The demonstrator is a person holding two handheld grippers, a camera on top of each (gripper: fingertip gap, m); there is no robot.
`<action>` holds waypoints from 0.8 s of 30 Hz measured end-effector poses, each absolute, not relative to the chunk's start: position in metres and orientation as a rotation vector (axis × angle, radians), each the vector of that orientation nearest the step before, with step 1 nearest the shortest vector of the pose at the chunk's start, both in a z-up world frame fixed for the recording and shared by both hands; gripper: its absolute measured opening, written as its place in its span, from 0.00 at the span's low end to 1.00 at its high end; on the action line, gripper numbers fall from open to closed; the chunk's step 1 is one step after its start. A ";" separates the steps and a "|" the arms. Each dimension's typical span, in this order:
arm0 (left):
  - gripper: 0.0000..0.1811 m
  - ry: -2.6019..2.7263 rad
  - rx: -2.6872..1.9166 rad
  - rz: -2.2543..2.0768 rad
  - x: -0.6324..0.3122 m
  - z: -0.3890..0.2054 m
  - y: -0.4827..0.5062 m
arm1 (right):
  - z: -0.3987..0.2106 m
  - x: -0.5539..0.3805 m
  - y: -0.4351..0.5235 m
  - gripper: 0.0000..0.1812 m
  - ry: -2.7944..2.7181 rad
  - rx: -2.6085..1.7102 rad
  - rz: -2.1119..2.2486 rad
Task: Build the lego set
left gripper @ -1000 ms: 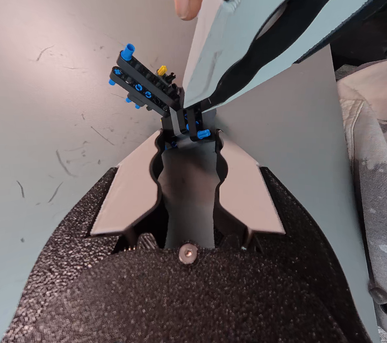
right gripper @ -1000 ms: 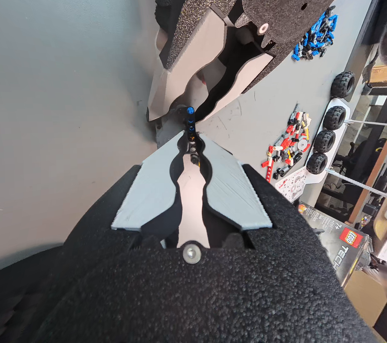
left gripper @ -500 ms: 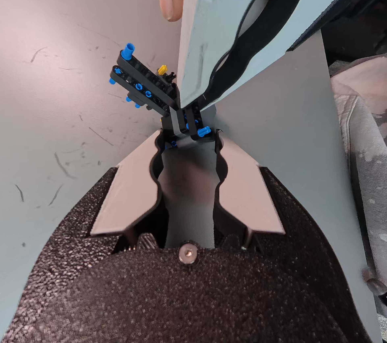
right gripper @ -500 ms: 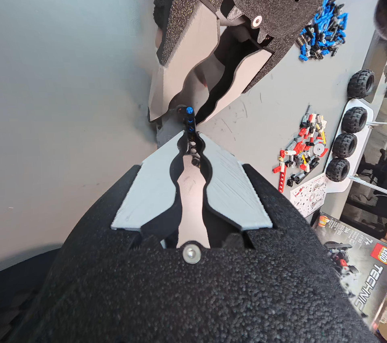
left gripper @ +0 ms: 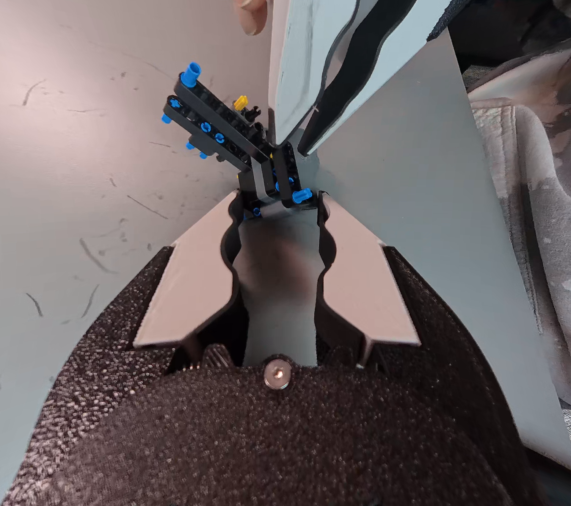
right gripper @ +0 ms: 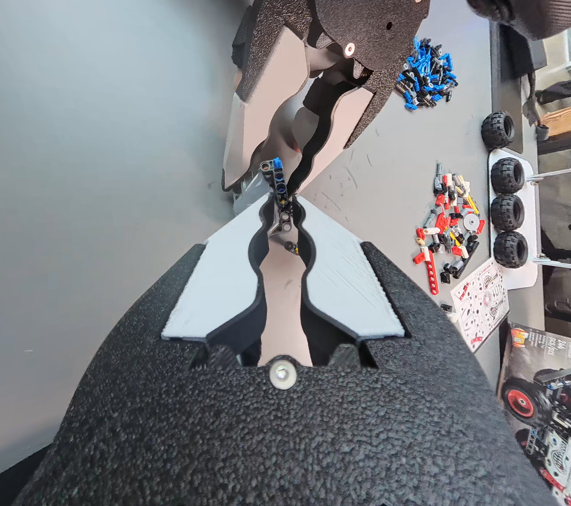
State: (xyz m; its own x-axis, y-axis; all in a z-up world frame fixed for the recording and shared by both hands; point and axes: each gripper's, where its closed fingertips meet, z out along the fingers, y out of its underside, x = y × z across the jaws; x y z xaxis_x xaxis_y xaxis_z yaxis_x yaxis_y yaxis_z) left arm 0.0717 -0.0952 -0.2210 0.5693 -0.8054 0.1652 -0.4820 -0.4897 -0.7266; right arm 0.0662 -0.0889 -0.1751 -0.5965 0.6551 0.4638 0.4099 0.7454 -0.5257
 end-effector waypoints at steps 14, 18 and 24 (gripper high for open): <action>0.27 1.069 -2.140 -0.591 0.069 -0.222 -0.095 | -0.173 0.066 -0.093 0.10 -2.230 -0.855 0.624; 0.27 1.090 -2.032 -0.407 0.062 -0.215 -0.090 | -0.145 0.077 -0.073 0.23 -1.934 -1.145 0.974; 0.27 1.174 -1.828 -0.132 0.058 -0.199 -0.079 | -0.170 0.066 -0.050 0.48 -1.868 -1.449 1.195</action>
State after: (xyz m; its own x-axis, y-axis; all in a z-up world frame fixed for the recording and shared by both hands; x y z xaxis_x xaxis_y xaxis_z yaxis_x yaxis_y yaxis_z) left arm 0.0578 -0.0795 -0.1991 0.5378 -0.7607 -0.3636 -0.6613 -0.1131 -0.7415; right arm 0.0661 -0.0504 -0.1704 -0.3185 0.9389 -0.1307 0.5121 0.0544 -0.8572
